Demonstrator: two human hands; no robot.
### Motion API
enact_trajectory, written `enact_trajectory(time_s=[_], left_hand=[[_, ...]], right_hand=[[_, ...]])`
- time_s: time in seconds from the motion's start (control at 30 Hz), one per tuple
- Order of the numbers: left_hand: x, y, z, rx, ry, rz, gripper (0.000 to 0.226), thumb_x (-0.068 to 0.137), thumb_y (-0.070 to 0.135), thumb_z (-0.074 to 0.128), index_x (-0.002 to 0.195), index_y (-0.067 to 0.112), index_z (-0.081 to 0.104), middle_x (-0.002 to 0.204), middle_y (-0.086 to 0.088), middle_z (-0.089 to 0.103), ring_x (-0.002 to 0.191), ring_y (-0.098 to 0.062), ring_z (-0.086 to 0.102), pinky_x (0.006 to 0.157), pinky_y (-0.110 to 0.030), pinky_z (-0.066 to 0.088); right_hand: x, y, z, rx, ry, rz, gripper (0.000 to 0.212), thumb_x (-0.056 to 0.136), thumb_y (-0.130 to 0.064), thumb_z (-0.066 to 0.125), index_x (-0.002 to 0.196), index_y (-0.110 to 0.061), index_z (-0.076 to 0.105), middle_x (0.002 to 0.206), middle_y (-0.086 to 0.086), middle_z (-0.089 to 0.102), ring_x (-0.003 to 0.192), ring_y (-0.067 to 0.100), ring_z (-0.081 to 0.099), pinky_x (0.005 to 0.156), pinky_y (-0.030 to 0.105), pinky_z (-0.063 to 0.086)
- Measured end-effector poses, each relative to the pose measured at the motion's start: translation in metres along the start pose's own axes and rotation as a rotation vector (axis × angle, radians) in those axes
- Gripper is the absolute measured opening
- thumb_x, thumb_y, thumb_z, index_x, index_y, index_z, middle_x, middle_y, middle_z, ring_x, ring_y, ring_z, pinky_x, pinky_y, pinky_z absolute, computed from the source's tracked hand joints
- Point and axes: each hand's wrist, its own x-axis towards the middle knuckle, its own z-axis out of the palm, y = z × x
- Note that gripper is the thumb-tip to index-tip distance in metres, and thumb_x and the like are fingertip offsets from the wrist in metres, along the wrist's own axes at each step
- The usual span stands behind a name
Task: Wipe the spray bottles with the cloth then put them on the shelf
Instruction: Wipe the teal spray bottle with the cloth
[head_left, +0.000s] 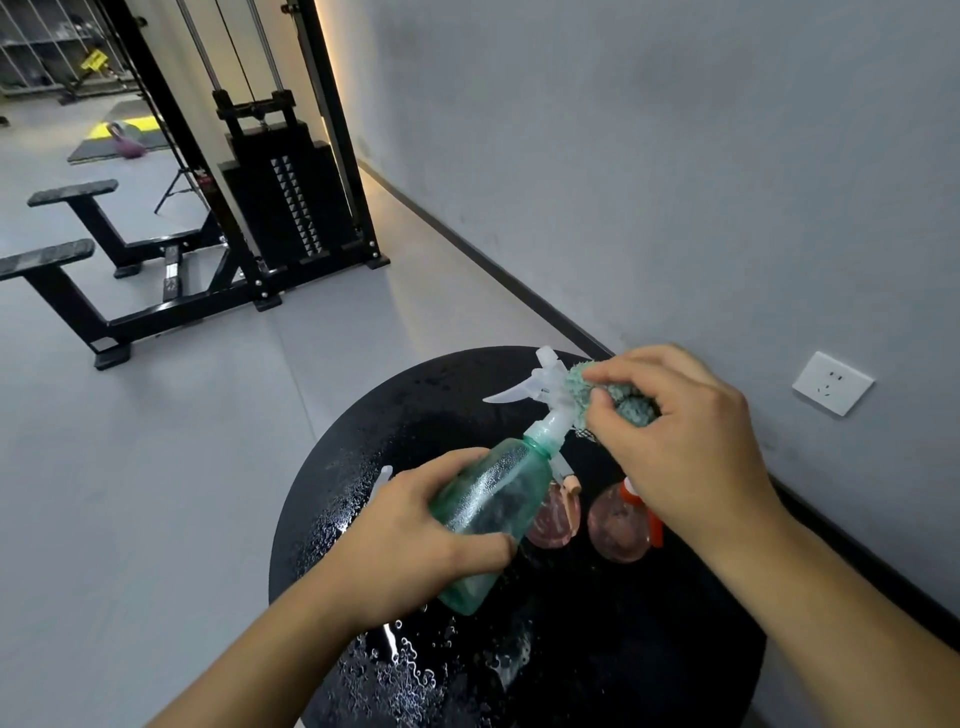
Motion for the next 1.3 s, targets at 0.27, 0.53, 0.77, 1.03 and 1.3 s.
enact_trajectory(time_s=[0.27,0.53,0.77,1.03,1.3], left_hand=[[-0.001,0.001,0.000,0.042,-0.035,0.011,0.057,0.075,0.029,0.088,0.122,0.054,0.067,0.099,0.014,0.080,0.090,-0.014,0.077,0.105,-0.053,0.054],[-0.001,0.000,0.001,0.041,-0.039,0.029,0.056,0.078,0.019,0.088,0.119,0.053,0.069,0.098,0.013,0.079,0.086,-0.013,0.076,0.087,-0.039,0.063],[0.000,0.003,0.002,0.072,-0.091,0.035,0.058,0.077,0.024,0.086,0.124,0.052,0.067,0.097,0.008,0.079,0.088,-0.025,0.075,0.087,-0.051,0.063],[-0.002,0.005,-0.001,0.037,-0.009,0.026,0.059,0.079,0.018,0.088,0.123,0.053,0.070,0.102,0.021,0.080,0.088,-0.007,0.077,0.090,-0.032,0.062],[0.000,0.006,0.010,0.191,-0.027,0.045,0.057,0.070,0.043,0.083,0.118,0.062,0.059,0.087,0.020,0.074,0.062,-0.006,0.061,0.067,-0.031,0.058]], right_hand=[[-0.004,-0.002,0.006,-0.021,-0.034,-0.091,0.019,0.089,-0.005,0.076,0.100,-0.019,0.081,0.104,-0.011,0.068,0.097,0.002,0.067,0.088,0.003,0.045],[-0.003,-0.002,0.008,-0.077,-0.080,-0.004,0.021,0.086,-0.007,0.073,0.095,-0.024,0.079,0.102,-0.016,0.065,0.093,0.001,0.064,0.082,0.007,0.046],[-0.003,-0.006,0.005,-0.077,-0.041,-0.018,0.019,0.089,-0.005,0.072,0.097,-0.020,0.079,0.103,-0.013,0.065,0.093,0.000,0.062,0.080,-0.003,0.040],[-0.004,-0.001,0.003,-0.100,-0.116,0.078,0.018,0.088,-0.011,0.071,0.096,-0.026,0.078,0.104,-0.016,0.065,0.094,-0.003,0.062,0.077,0.003,0.044],[-0.016,-0.010,0.019,-0.067,-0.222,0.005,0.018,0.091,-0.011,0.069,0.099,-0.024,0.078,0.107,-0.017,0.063,0.104,-0.001,0.062,0.088,0.011,0.047]])
